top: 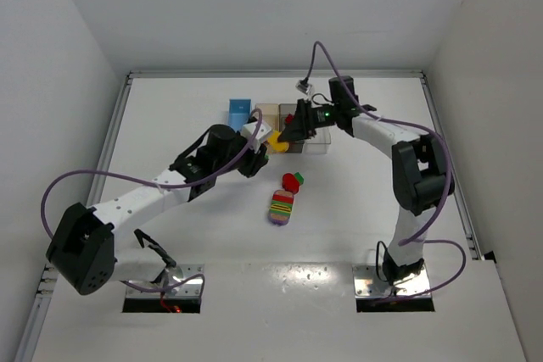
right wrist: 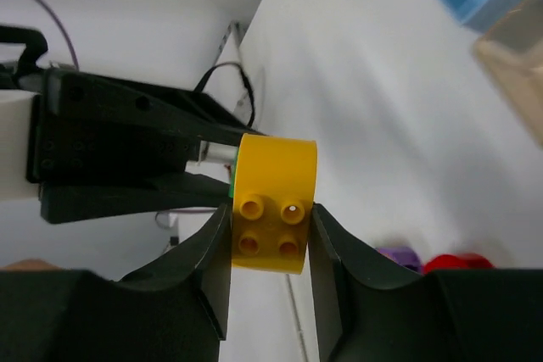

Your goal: Sort the legos into containers by color

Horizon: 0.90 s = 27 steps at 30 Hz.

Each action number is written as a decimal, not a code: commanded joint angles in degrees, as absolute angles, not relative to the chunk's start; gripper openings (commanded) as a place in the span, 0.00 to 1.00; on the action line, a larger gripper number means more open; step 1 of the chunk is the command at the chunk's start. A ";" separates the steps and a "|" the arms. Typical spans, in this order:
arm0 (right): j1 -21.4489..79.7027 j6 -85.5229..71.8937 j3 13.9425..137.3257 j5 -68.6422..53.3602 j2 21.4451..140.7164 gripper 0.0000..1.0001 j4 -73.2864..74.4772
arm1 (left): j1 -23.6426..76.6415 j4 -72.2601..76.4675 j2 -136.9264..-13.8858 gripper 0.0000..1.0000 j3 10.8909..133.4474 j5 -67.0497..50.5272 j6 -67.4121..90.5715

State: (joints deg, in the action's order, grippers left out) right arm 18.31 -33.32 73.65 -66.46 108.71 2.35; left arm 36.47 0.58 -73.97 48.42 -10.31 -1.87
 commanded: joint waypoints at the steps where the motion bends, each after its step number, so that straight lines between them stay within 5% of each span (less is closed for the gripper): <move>1: 12.58 -29.10 77.34 -64.96 105.82 0.00 1.22 | 36.74 2.20 -69.18 0.07 45.36 -10.63 0.78; 7: 6.77 -21.55 79.18 -56.89 105.30 0.00 7.28 | 36.74 0.09 -67.85 0.07 44.12 -8.53 1.32; 12: 8.60 -10.57 79.80 -28.04 104.15 0.00 14.49 | 33.41 0.09 -69.78 0.07 47.89 -2.39 1.22; 19: 11.34 -6.69 79.80 -13.63 104.68 0.00 15.21 | 28.13 -0.44 -78.30 0.08 55.54 -1.76 3.95; 25: 12.39 -5.54 79.80 -8.97 105.91 0.17 15.21 | 24.43 -1.76 -85.95 0.09 63.89 -1.76 5.10; 27: 12.39 -5.54 79.80 -8.27 106.44 0.30 15.21 | 22.77 -2.45 -89.55 0.09 67.05 -1.76 5.10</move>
